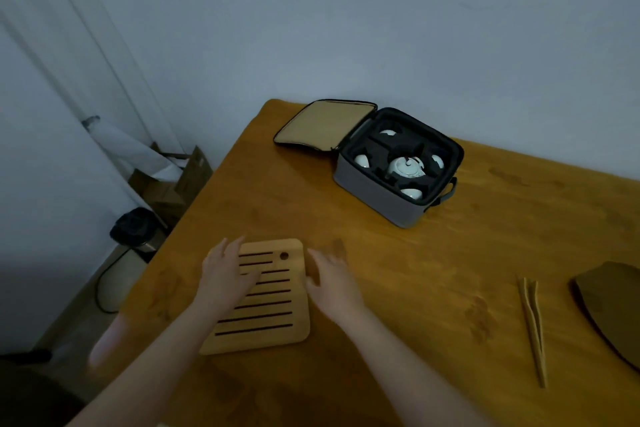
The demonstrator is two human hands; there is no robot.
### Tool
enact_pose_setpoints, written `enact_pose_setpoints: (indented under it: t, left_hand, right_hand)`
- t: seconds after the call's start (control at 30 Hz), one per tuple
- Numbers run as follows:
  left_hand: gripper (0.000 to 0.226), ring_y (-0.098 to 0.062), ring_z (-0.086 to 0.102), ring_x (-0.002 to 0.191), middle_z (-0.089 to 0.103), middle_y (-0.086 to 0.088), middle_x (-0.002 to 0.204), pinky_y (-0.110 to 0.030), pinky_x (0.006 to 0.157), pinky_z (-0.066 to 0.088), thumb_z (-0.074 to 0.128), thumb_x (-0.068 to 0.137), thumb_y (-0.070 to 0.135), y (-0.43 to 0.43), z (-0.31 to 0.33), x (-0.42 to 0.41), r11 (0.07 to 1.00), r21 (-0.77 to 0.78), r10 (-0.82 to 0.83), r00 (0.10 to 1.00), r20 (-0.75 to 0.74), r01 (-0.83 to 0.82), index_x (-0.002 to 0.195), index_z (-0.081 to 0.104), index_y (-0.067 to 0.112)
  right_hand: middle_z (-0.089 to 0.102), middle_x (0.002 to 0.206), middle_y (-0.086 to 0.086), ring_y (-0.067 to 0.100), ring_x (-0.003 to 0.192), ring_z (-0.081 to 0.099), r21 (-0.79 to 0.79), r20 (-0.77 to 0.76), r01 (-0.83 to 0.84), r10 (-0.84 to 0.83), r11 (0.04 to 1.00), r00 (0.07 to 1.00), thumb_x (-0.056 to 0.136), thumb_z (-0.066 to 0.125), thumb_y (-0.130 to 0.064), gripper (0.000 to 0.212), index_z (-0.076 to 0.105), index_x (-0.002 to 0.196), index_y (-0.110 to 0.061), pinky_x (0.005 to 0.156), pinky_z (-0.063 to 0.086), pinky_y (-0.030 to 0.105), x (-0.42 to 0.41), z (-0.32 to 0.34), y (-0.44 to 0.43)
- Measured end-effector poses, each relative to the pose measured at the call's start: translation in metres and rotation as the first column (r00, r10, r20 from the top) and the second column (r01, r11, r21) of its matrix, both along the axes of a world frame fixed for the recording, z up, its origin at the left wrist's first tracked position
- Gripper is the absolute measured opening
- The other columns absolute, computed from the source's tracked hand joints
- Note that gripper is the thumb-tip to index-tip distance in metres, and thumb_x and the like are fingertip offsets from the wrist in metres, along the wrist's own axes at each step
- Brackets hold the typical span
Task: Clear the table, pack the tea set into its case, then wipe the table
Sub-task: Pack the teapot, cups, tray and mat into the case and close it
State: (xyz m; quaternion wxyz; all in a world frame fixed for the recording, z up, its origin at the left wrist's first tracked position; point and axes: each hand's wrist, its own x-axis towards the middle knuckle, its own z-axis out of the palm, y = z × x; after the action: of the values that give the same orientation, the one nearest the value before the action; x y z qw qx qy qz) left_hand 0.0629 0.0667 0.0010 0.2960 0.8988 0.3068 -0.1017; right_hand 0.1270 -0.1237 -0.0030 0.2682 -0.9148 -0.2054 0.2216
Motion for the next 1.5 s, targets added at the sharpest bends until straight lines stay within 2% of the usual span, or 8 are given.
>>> enact_pose_setpoints:
  t: [0.13,0.53,0.87,1.03,1.17,1.23,1.3,1.5]
  left_hand:
    - [0.067,-0.03,0.017,0.143,0.014,-0.008,0.157,-0.042,0.114,0.024,0.063,0.089,0.034,0.001,-0.015,-0.029,0.989,-0.059,0.134,0.99,-0.04,-0.137,0.146,0.029,0.024]
    - [0.065,-0.033,0.026,0.133,0.025,-0.01,0.147,-0.044,0.106,0.032,0.06,0.089,0.031,0.0,-0.019,-0.044,0.934,-0.133,0.334,0.943,-0.011,-0.332,0.146,0.028,0.027]
    - [0.053,-0.027,0.042,0.127,0.039,-0.006,0.144,-0.048,0.102,0.04,0.057,0.092,0.042,0.01,-0.012,-0.043,0.71,-0.502,0.592,0.804,0.047,-0.494,0.139,0.037,0.028]
    - [0.054,-0.02,0.052,0.116,0.053,0.0,0.131,-0.034,0.085,0.046,0.063,0.09,0.018,0.004,0.007,-0.046,0.757,-0.517,0.518,0.849,0.105,-0.398,0.139,0.041,0.026]
    - [0.068,-0.012,0.053,0.11,0.055,0.01,0.125,-0.021,0.069,0.042,0.065,0.087,0.008,-0.004,0.031,-0.046,0.797,-0.522,0.467,0.857,0.217,-0.303,0.145,0.036,0.028]
    - [0.071,-0.009,0.052,0.112,0.05,0.021,0.124,-0.022,0.073,0.044,0.066,0.087,0.01,-0.014,0.042,-0.044,0.818,-0.533,0.414,0.866,0.279,-0.219,0.145,0.032,0.035]
    - [0.072,-0.005,0.049,0.111,0.043,0.029,0.12,-0.022,0.078,0.045,0.066,0.088,0.014,-0.029,0.052,-0.042,0.854,-0.51,0.309,0.89,0.335,-0.104,0.141,0.029,0.044]
    - [0.068,-0.002,0.032,0.133,0.03,0.02,0.142,-0.038,0.11,0.035,0.06,0.09,0.023,-0.067,0.065,-0.021,0.922,-0.345,0.015,0.874,0.486,0.176,0.147,0.026,0.038]
  right_hand:
    - [0.055,0.129,-0.005,0.017,0.122,0.051,0.011,-0.052,0.103,-0.102,0.995,0.993,0.095,0.056,-0.028,0.048,0.042,0.141,-0.031,0.102,0.045,0.032,-0.022,-0.018,0.018]
    - [0.04,0.143,-0.004,0.014,0.131,0.037,0.0,-0.063,0.317,-0.316,0.949,0.947,0.097,0.054,-0.024,0.056,0.033,0.149,-0.029,0.099,0.042,0.024,-0.049,-0.03,0.037]
    - [0.045,0.142,-0.006,0.015,0.133,0.036,0.075,-0.091,0.406,-0.4,0.911,0.912,0.094,0.059,-0.021,0.052,0.044,0.142,-0.033,0.096,0.039,0.023,-0.033,-0.02,0.029]
    - [0.049,0.136,-0.003,0.015,0.126,0.047,0.208,-0.179,0.496,-0.466,0.843,0.866,0.092,0.06,-0.011,0.05,0.051,0.139,-0.028,0.097,0.041,0.024,-0.02,-0.013,0.024]
    - [0.061,0.118,-0.006,0.011,0.108,0.057,0.328,-0.29,0.567,-0.49,0.756,0.822,0.094,0.058,-0.013,0.036,0.059,0.128,-0.025,0.08,0.046,0.018,-0.004,-0.004,0.012]
    - [0.063,0.116,-0.007,0.011,0.107,0.058,0.366,-0.344,0.605,-0.501,0.707,0.794,0.095,0.055,-0.012,0.033,0.06,0.126,-0.022,0.077,0.045,0.017,0.002,0.003,0.004]
    - [0.063,0.12,-0.006,0.013,0.114,0.057,0.382,-0.37,0.639,-0.523,0.668,0.768,0.096,0.054,-0.01,0.031,0.061,0.125,-0.019,0.089,0.047,0.023,0.008,0.01,-0.002]
    - [0.057,0.134,0.0,0.016,0.126,0.05,0.397,-0.335,0.691,-0.605,0.604,0.722,0.096,0.053,-0.008,0.033,0.061,0.127,-0.016,0.104,0.041,0.027,0.038,0.033,-0.03]
